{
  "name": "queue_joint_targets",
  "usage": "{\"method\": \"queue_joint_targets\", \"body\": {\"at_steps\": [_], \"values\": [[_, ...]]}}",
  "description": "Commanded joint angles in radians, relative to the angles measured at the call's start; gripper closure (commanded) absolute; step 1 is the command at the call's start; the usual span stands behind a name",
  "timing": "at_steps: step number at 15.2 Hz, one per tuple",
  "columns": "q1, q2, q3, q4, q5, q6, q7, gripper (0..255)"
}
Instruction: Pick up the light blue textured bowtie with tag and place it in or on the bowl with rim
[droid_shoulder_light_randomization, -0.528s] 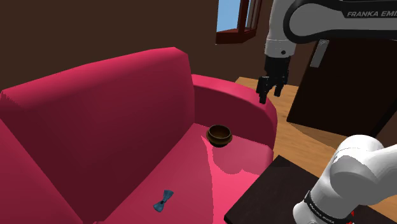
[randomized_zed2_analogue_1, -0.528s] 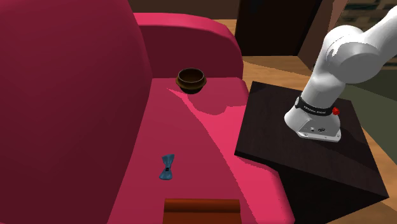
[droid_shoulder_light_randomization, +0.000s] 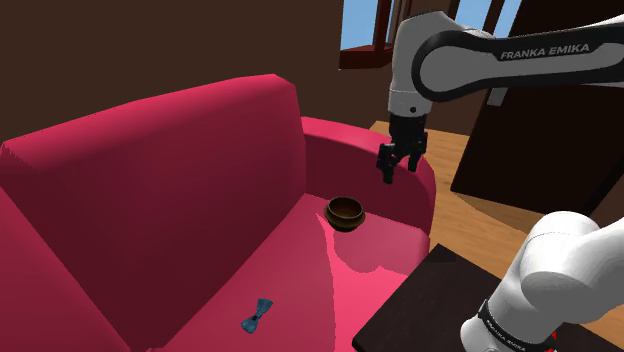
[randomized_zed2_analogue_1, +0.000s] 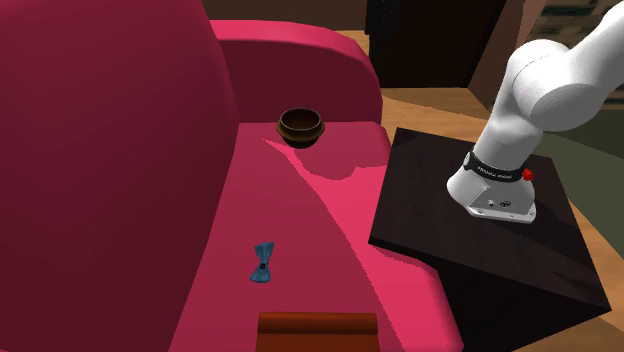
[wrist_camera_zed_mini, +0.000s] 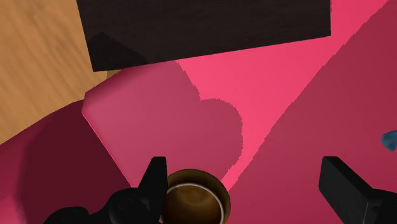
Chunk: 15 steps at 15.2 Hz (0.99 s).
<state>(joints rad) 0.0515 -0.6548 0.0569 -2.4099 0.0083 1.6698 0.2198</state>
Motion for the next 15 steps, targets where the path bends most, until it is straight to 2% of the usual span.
{"method": "queue_joint_targets", "body": {"at_steps": [1,8,15], "values": [[0.014,0.052,0.031,-0.010,0.024,0.057,0.038,0],[0.050,0.241,0.115,-0.016,0.078,0.236,0.139,0],[0.080,0.474,0.191,0.042,0.094,0.399,0.241,0]]}}
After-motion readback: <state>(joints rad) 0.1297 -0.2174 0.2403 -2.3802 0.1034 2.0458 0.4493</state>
